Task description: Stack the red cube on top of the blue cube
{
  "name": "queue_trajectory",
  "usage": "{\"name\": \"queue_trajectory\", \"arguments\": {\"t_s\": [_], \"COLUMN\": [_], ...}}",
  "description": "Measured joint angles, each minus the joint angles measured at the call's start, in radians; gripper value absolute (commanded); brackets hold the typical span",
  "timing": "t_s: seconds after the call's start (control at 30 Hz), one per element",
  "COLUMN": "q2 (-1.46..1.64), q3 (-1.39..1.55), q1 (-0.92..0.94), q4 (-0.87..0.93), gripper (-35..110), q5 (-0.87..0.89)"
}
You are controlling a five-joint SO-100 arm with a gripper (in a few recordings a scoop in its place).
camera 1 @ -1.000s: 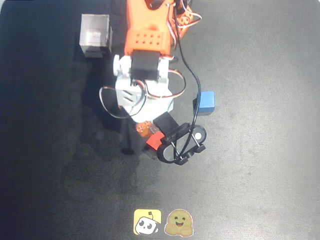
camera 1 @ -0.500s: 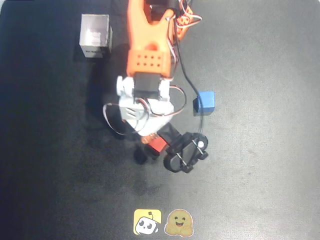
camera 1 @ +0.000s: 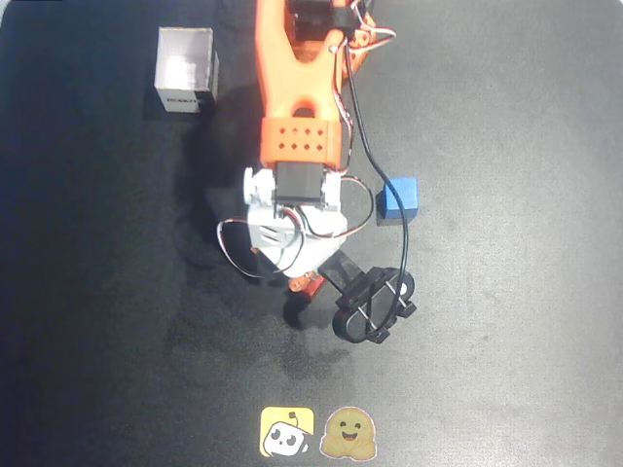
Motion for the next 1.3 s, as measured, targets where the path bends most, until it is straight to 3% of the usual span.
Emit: {"name": "queue_trajectory", "arguments": {"t_s": [0.1, 0.3, 0.63, 1.0, 1.3], "q2": [0.000, 0.000, -0.005, 0.009, 0.043], "q3": [0.006, 0.023, 0.077, 0.204, 0.230], "q1": [0.000, -0.006, -0.028, -0.034, -0.041], "q4": [-0.002, -0.002, -0.002, -0.161, -0.146], "gripper": [14, 19, 21, 21, 22], "q5": [0.009, 0.017, 0.035, 0.044, 0.058]}}
